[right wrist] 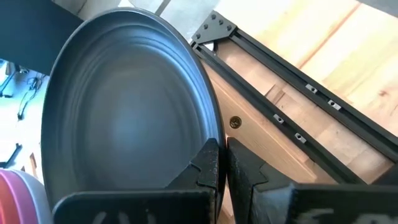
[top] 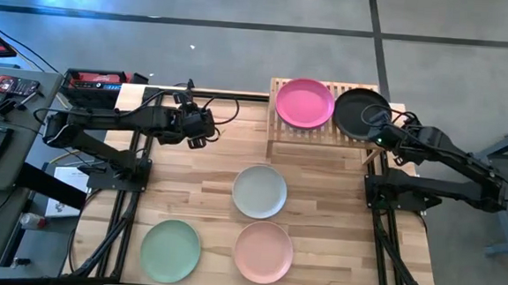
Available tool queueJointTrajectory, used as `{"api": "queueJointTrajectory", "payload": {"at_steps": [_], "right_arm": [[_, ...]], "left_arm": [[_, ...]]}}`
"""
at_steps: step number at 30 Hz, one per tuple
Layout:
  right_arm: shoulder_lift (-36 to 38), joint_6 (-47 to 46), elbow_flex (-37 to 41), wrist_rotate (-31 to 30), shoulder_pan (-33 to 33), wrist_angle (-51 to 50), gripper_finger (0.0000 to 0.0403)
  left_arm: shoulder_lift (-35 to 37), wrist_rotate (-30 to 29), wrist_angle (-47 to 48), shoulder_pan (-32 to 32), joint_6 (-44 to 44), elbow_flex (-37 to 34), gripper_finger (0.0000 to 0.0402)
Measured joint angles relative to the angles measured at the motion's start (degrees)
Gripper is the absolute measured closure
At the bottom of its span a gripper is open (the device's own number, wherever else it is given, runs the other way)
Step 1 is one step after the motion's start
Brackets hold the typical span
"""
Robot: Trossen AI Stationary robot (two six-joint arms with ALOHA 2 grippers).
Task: Place and stack plates onto a shelf
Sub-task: Put the black plate on the shelf
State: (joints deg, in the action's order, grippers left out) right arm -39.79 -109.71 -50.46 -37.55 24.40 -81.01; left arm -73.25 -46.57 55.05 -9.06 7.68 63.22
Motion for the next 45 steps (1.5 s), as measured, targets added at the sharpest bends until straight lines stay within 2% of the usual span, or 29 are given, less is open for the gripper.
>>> {"api": "queueJointTrajectory", "payload": {"at_steps": [14, 23, 28, 34, 40, 45], "right_arm": [[0.02, 1.93, 0.00, -1.49, 0.00, 0.53, 0.0399], [-0.32, 1.73, 0.00, -2.58, 0.00, 1.18, 0.0318], [-0.26, 2.34, -0.36, -2.59, 0.00, 1.50, 0.0295], [-0.28, 8.43, -4.31, 4.51, -0.02, 1.77, 0.0293], [-0.39, 12.71, -6.04, 15.19, -0.02, 2.54, 0.0293], [-1.40, 13.79, -5.70, 18.27, -0.07, 2.48, 0.0293]], "left_arm": [[0.00, 0.20, -0.05, 0.02, -0.09, 0.00, 0.0296], [0.00, 0.20, -0.04, 0.02, -0.07, 0.00, 0.0296], [0.00, 0.20, -0.04, 0.02, -0.04, 0.00, 0.0296], [0.00, 0.20, -0.07, 0.02, -0.04, 0.00, 0.0296], [0.00, 0.80, -2.45, 0.02, 0.00, 0.00, 0.0296], [0.00, 3.71, -2.71, 0.04, -0.05, 0.00, 0.0296]]}}
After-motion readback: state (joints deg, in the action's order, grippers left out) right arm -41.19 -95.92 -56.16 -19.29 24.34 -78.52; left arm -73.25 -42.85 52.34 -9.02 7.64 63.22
